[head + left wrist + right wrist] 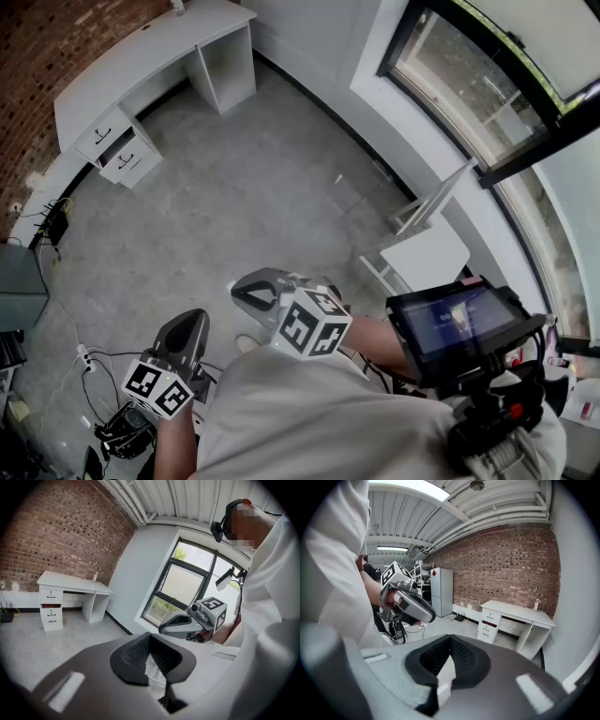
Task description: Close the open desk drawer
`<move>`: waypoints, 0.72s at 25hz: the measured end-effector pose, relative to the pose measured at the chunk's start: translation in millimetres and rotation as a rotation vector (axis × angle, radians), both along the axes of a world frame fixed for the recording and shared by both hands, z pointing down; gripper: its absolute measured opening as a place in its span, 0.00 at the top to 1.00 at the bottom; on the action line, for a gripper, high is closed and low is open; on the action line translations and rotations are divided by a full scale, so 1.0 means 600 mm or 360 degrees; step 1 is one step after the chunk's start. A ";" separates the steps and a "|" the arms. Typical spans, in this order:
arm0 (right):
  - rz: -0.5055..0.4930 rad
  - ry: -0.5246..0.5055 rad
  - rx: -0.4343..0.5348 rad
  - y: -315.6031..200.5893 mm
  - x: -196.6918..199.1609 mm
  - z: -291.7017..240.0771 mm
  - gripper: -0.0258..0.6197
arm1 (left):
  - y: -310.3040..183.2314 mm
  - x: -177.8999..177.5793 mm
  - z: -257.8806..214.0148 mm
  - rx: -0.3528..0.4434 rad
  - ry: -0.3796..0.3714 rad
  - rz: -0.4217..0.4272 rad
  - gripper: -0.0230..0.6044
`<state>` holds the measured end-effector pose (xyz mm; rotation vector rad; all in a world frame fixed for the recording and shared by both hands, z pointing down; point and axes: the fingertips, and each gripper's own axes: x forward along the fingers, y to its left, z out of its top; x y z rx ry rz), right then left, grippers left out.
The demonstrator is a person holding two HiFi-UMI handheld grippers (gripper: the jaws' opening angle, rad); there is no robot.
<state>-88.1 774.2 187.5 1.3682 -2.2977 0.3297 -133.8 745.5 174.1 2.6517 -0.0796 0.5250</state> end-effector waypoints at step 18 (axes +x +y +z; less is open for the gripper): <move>-0.0143 -0.0027 -0.0051 -0.001 0.002 0.005 0.90 | -0.012 -0.015 0.031 -0.0147 0.0050 -0.0241 0.96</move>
